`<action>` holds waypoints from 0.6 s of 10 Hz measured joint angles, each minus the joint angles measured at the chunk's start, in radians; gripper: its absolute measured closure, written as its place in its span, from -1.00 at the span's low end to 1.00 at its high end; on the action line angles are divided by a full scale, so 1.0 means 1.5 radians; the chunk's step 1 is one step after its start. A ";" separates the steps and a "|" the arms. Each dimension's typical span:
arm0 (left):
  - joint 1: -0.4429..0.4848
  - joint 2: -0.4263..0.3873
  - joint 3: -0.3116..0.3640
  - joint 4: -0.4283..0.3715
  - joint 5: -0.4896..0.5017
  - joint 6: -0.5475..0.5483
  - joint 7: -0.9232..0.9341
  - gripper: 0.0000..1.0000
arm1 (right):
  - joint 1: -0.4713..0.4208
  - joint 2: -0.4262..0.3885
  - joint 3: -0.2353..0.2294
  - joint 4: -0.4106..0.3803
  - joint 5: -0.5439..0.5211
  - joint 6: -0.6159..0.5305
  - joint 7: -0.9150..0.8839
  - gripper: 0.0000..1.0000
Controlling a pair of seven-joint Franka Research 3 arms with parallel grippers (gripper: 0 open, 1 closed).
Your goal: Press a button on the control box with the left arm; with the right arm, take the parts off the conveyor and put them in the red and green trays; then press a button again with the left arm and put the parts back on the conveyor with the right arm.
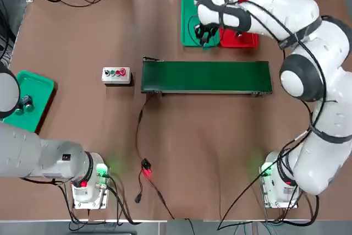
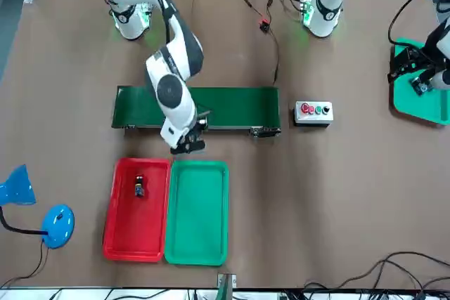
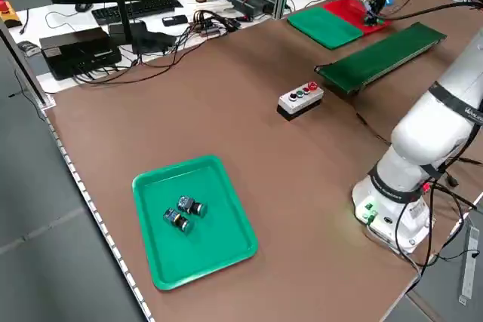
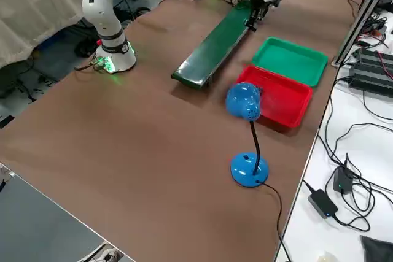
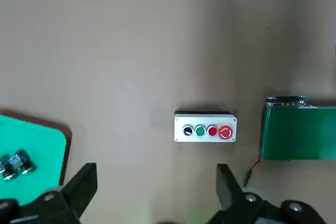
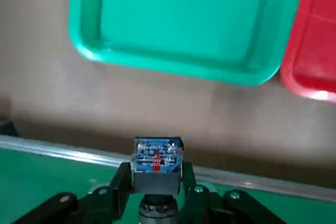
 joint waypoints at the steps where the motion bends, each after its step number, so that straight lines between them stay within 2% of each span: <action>1: 0.000 0.000 0.000 0.000 0.000 0.000 0.000 -1.00 | 0.010 -0.011 0.000 -0.041 0.000 0.033 0.007 0.12; 3: 0.000 0.000 0.000 0.000 0.000 0.000 0.000 -1.00 | 0.025 -0.018 0.000 -0.087 0.000 0.075 0.021 0.12; 6: 0.000 0.000 0.000 0.000 0.000 0.000 0.000 -1.00 | 0.039 -0.021 0.000 -0.102 0.000 0.089 0.044 0.12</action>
